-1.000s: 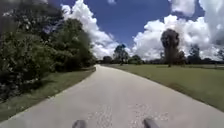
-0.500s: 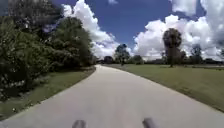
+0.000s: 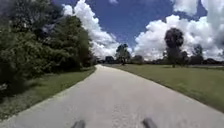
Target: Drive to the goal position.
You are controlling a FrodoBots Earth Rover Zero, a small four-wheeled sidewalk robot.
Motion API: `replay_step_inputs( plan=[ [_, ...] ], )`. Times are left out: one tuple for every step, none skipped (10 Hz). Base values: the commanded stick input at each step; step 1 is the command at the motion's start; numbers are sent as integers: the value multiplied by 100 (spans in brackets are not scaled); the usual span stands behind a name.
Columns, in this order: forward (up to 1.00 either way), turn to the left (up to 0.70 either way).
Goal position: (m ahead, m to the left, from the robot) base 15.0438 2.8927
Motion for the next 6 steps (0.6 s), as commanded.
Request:
replay_step_inputs(
  plan=[
    [70,2],
    [70,2],
    [70,2],
    [70,2],
    [70,26],
    [70,37]
  ],
)
